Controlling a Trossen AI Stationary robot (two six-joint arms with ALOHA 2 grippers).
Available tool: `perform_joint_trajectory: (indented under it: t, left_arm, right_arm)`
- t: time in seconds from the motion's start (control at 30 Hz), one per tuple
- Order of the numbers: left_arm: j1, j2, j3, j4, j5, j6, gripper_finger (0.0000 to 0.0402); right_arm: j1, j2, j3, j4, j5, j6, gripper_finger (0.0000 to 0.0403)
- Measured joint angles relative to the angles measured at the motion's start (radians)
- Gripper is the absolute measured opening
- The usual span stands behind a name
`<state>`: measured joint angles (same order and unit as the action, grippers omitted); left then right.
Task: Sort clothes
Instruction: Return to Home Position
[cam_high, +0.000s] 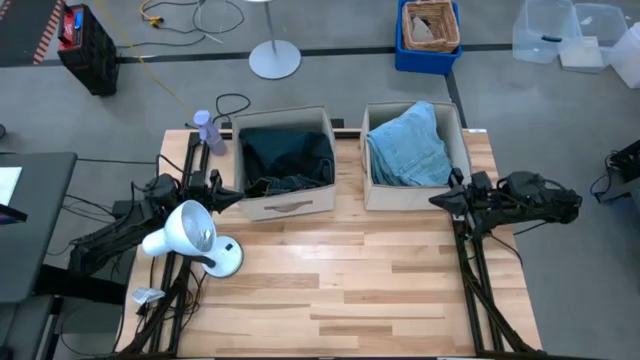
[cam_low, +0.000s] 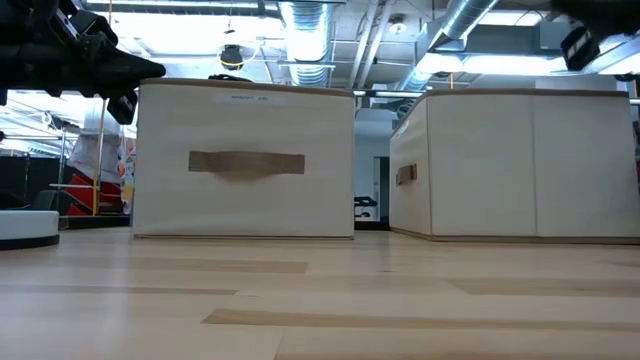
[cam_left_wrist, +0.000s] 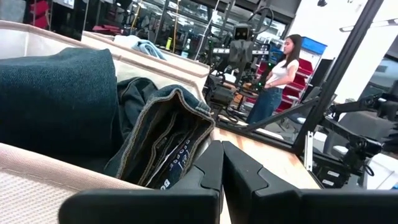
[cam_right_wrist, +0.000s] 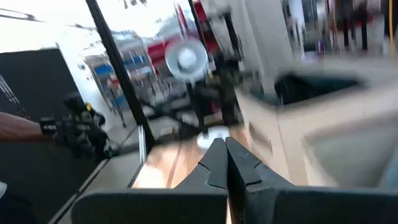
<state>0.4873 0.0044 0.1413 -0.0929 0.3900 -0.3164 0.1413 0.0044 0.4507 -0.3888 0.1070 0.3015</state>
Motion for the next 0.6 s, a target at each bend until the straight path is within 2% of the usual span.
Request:
perform_joint_trajectory:
  t: [0.13, 0.3, 0.6]
  left_arm:
    - [0.000, 0.000, 0.000, -0.001, -0.005, 0.000, 0.0000]
    - [0.000, 0.000, 0.000, -0.002, -0.025, -0.008, 0.0000]
    - [0.000, 0.000, 0.000, -0.002, -0.043, -0.060, 0.0000]
  right_arm:
    - [0.000, 0.000, 0.000, 0.145, 0.000, -0.136, 0.0008]
    - [0.015, 0.001, -0.021, 0.229, 0.000, -0.248, 0.0008]
    - [0.038, 0.001, -0.255, 0.540, -0.001, -0.256, 0.0008]
